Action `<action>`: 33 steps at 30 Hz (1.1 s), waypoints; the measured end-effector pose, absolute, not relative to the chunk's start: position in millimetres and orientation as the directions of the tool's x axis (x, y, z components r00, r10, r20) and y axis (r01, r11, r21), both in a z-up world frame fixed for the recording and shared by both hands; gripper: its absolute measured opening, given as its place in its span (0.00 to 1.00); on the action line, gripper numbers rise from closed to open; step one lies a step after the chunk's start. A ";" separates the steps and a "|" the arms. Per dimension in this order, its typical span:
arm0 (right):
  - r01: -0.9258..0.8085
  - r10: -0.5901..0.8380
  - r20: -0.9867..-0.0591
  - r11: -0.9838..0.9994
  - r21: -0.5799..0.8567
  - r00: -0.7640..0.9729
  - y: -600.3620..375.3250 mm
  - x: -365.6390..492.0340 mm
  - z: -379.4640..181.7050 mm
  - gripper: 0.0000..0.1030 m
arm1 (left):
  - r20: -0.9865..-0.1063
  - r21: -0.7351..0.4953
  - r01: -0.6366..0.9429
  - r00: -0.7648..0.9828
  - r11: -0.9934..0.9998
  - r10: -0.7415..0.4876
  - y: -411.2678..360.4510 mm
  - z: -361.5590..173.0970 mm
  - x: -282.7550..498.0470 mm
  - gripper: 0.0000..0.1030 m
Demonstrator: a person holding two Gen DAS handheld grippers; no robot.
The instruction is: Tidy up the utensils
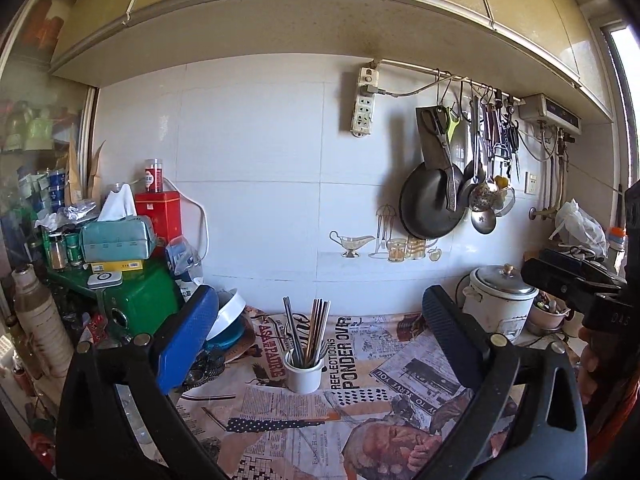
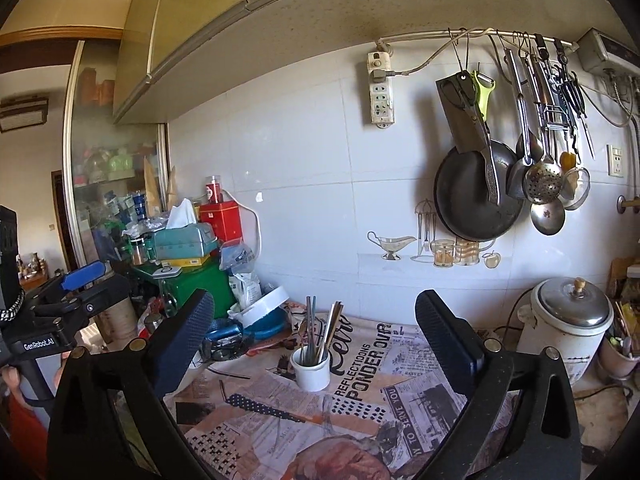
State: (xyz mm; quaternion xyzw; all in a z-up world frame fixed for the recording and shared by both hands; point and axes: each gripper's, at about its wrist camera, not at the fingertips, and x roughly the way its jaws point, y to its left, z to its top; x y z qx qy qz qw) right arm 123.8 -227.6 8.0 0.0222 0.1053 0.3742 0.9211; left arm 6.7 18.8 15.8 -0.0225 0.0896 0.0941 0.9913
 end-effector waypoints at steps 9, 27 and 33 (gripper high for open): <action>-0.685 0.692 -0.178 0.720 0.110 0.699 -229.3 112.4 9.2 0.97 | -0.174 -0.037 -0.188 0.968 0.982 0.179 16.5 16.4 -2.1 0.99; -0.716 0.719 -0.189 0.691 0.099 0.668 -218.7 111.5 9.6 0.97 | -0.179 -0.060 -0.215 0.963 0.975 0.202 20.1 14.3 3.0 0.99; -0.716 0.719 -0.194 0.691 0.097 0.668 -217.2 111.4 9.7 0.97 | -0.177 -0.068 -0.217 0.963 0.974 0.203 21.4 13.4 5.2 0.99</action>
